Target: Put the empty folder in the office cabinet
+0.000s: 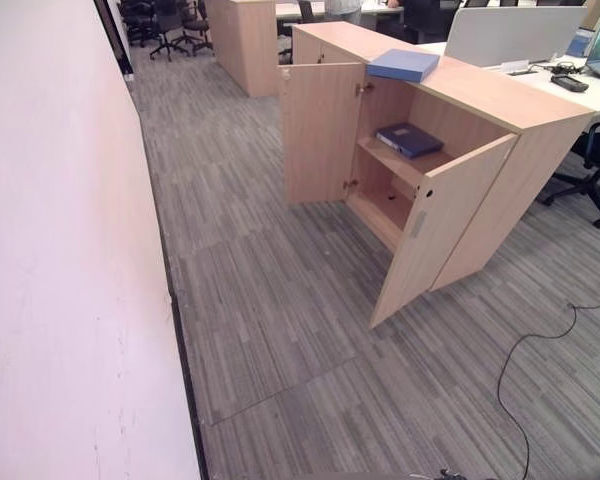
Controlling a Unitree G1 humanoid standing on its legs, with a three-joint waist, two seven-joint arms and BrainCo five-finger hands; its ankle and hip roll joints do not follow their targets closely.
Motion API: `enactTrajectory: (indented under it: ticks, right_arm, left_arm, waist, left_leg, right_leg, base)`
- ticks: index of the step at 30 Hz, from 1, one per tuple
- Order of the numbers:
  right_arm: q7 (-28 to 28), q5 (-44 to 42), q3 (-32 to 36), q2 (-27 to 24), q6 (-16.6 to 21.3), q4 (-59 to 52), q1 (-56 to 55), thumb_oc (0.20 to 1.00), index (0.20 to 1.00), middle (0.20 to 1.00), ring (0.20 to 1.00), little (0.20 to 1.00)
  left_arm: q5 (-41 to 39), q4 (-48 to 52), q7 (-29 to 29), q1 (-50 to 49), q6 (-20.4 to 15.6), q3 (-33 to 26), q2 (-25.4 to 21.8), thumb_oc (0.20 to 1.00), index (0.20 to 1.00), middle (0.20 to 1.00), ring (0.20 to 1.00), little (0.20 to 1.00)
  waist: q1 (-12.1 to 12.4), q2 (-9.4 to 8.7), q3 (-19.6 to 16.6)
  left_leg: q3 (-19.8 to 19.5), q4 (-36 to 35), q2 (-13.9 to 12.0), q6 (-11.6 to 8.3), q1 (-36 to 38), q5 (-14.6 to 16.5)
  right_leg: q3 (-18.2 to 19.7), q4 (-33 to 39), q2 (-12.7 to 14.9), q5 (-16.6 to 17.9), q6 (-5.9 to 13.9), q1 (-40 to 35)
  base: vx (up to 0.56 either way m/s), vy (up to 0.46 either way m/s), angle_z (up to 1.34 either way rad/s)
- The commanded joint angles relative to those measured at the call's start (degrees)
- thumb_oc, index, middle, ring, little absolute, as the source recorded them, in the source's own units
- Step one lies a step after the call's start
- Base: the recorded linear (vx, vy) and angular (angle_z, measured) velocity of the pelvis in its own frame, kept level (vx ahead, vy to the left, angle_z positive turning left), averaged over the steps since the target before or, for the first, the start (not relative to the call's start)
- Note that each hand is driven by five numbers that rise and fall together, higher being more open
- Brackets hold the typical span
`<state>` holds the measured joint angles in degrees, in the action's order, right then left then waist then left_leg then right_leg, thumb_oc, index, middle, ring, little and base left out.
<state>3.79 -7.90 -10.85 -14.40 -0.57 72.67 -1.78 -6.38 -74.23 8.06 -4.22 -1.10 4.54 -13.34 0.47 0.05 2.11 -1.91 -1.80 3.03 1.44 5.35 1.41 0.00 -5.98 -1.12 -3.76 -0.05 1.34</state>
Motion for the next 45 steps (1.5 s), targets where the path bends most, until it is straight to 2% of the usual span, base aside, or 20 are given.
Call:
enactTrajectory:
  ticks: [1,5,9,21,29,45]
  right_arm:
    - [0.7,-1.2,-0.9,0.5,1.0,2.6,2.7,1.0,1.0,1.0,1.0,1.0]
    - [1.0,-1.1,-1.3,0.7,1.3,2.5,2.7,1.0,1.0,1.0,1.0,1.0]
    - [-0.6,-0.4,-2.2,0.5,0.7,3.0,2.7,1.0,1.0,1.0,1.0,1.0]
    - [-2.4,2.2,-3.6,0.3,-0.4,4.8,2.4,1.0,1.0,1.0,1.0,1.0]
    - [-3.3,4.2,-5.3,0.8,-0.6,5.8,2.5,1.0,1.0,1.0,1.0,1.0]
    - [-4.3,3.7,-5.0,1.0,-0.7,6.6,2.1,1.0,1.0,1.0,1.0,1.0]
  left_arm:
    - [0.1,-2.1,1.4,2.6,-1.5,-0.9,0.8,1.0,1.0,1.0,1.0,1.0]
    - [0.9,-1.7,2.2,2.7,-1.8,-0.1,1.1,1.0,1.0,1.0,1.0,1.0]
    - [0.7,-2.4,-0.2,2.8,-1.3,0.2,0.9,1.0,1.0,1.0,1.0,1.0]
    - [1.5,-2.2,-1.3,3.2,-1.1,1.1,0.7,1.0,1.0,1.0,1.0,1.0]
    - [6.1,-2.1,-1.4,3.9,-1.1,4.8,1.0,1.0,1.0,1.0,1.0,1.0]
    - [8.2,-2.4,-1.7,4.2,-1.2,6.2,1.0,1.0,1.0,1.0,1.0,1.0]
  waist:
    - [-0.1,-2.23,-0.1]
    - [-0.1,-2.19,0.0]
    - [-0.4,-1.98,0.1]
    - [-0.5,-1.97,0.6]
    - [-0.5,-1.87,0.6]
    - [-0.5,-1.57,0.4]
  left_leg:
    - [-6.5,-3.2,4.8,0.79,1.8,2.1]
    - [-6.5,-3.2,4.7,0.76,1.9,2.2]
    - [-6.4,-3.2,4.6,0.66,1.9,2.2]
    - [-6.5,-3.2,4.0,0.55,2.0,2.1]
    - [-6.7,-3.2,3.9,0.46,2.3,2.2]
    - [-6.7,-3.2,4.1,0.36,2.4,2.3]
  right_leg:
    - [1.5,11.0,1.4,10.8,6.15,-3.4]
    - [1.5,11.0,1.5,10.7,6.16,-3.5]
    - [1.6,11.0,1.4,10.4,6.14,-3.7]
    - [1.2,11.0,1.2,9.7,5.95,-4.0]
    - [0.7,11.0,1.4,9.0,5.86,-5.0]
    - [0.6,11.0,1.8,8.8,5.86,-5.4]
  base:
    - [0.0,0.0,0.0]
    - [0.0,0.0,0.0]
    - [0.0,0.0,0.0]
    - [0.0,-0.021,0.0]
    - [0.0,0.0,0.0]
    - [0.0,0.003,0.01]
